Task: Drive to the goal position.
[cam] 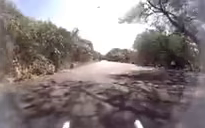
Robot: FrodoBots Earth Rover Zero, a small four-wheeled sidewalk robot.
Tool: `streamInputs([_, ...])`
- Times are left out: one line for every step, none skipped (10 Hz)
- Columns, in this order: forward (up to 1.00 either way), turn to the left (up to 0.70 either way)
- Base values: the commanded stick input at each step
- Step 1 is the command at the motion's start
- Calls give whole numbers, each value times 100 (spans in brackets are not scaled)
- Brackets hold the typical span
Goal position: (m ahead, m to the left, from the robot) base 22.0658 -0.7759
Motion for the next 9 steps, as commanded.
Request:
streamInputs([85, 0])
streamInputs([85, 0])
streamInputs([85, 0])
streamInputs([85, 0])
streamInputs([85, 0])
streamInputs([85, 0])
streamInputs([85, 0])
streamInputs([85, 0])
streamInputs([85, 0])
